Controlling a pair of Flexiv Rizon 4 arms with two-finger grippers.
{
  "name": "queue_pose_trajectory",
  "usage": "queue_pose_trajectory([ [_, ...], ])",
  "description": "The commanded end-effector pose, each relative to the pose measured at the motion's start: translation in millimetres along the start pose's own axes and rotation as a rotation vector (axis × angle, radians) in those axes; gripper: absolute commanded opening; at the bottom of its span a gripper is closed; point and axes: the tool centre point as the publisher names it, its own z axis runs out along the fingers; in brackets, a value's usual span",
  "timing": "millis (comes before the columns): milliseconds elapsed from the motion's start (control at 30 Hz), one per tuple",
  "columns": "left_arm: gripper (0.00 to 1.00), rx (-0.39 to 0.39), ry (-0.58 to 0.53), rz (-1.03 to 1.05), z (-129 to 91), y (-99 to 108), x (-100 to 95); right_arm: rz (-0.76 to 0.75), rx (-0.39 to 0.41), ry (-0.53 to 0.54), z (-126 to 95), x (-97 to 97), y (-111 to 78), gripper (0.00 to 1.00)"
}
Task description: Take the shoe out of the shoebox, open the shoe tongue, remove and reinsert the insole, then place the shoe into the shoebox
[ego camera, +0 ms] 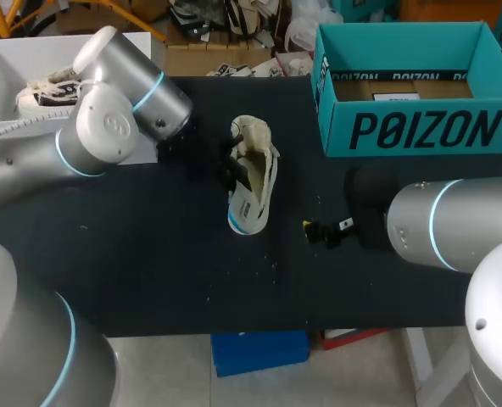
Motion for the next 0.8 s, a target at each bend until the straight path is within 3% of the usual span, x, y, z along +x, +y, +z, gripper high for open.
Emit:
queue_pose_trajectory([
  [33, 0.16, -0.022, 0.013, 0.000, -7, -10, -3.2, 0.001, -0.005, -0.001, 2, 0.9, -1.4, 1.00],
  [100, 0.31, -0.018, 0.018, -0.002, -10, -14, -1.9, 0.001, -0.005, -0.001, 2, 0.9, -1.4, 1.00],
  [133, 0.43, -0.016, 0.022, -0.003, -12, -16, -0.8, 0.001, -0.005, -0.001, 2, 0.9, -1.4, 1.00],
  [167, 0.46, -0.014, 0.024, -0.005, -14, -19, 0.6, 0.001, -0.005, -0.001, 2, 0.9, -1.4, 1.00],
  [433, 0.39, 0.018, 0.077, -0.021, -22, -38, 11.4, 0.001, -0.005, -0.001, 2, 0.9, -1.4, 1.00],
  [800, 0.39, 0.035, 0.081, -0.015, -22, -60, 15.5, 0.001, -0.005, -0.001, 2, 0.9, -1.4, 1.00],
])
